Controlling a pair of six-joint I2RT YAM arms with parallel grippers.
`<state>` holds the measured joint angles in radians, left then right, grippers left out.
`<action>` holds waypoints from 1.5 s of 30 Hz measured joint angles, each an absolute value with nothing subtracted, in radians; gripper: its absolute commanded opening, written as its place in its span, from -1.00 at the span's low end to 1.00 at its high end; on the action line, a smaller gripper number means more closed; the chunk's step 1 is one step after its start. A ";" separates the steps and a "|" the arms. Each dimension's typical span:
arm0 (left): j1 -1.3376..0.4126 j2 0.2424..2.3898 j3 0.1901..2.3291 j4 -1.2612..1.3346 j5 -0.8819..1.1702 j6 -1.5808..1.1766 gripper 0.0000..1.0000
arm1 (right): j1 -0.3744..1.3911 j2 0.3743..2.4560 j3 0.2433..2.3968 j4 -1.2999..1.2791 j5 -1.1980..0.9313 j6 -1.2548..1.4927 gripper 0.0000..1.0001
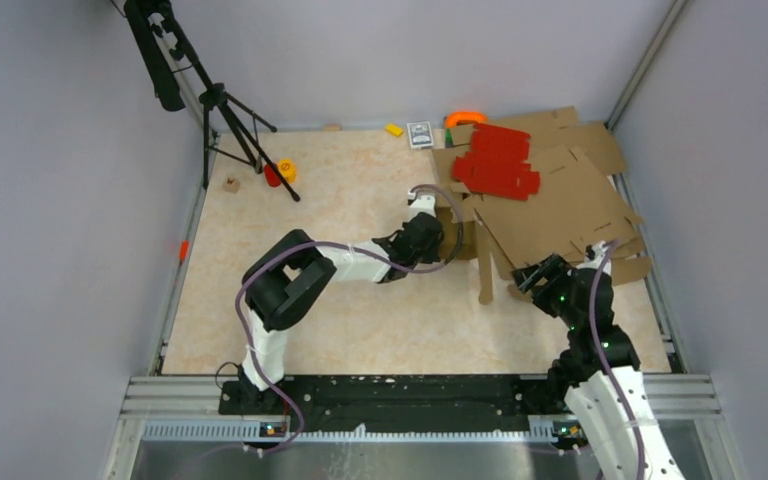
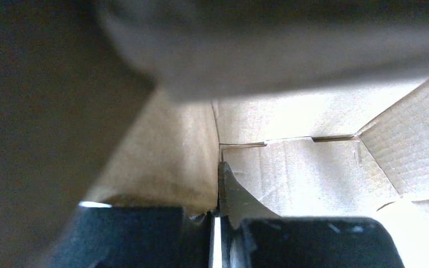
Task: Fold the paper box
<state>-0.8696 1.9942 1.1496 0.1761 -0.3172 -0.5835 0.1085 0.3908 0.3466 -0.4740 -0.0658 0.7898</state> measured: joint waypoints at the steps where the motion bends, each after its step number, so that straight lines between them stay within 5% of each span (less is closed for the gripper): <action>1: -0.864 1.992 1.150 0.173 -0.307 -0.588 -1.00 | 0.109 0.381 0.324 -0.455 -0.066 0.798 0.36; 11: -0.778 1.947 1.112 0.137 -0.196 -0.632 -1.00 | 0.194 0.413 0.052 -0.113 -0.213 0.852 0.34; 19: -0.709 1.913 1.097 0.091 -0.096 -0.675 -1.00 | 0.551 0.653 0.010 0.356 0.008 0.812 0.31; 26: -0.690 1.907 1.113 0.040 -0.080 -0.693 -1.00 | 0.625 0.927 0.013 0.589 0.222 0.812 0.39; 31: -0.690 1.919 1.128 0.031 -0.078 -0.697 -1.00 | 0.574 1.052 0.099 0.579 0.239 0.775 0.64; 38: -0.702 1.920 1.132 0.025 -0.121 -0.673 -1.00 | 0.225 1.135 0.396 0.437 -0.039 0.613 0.91; 45: -0.726 1.921 1.146 -0.002 -0.202 -0.617 -1.00 | 0.119 1.331 0.801 0.287 -0.227 0.416 0.96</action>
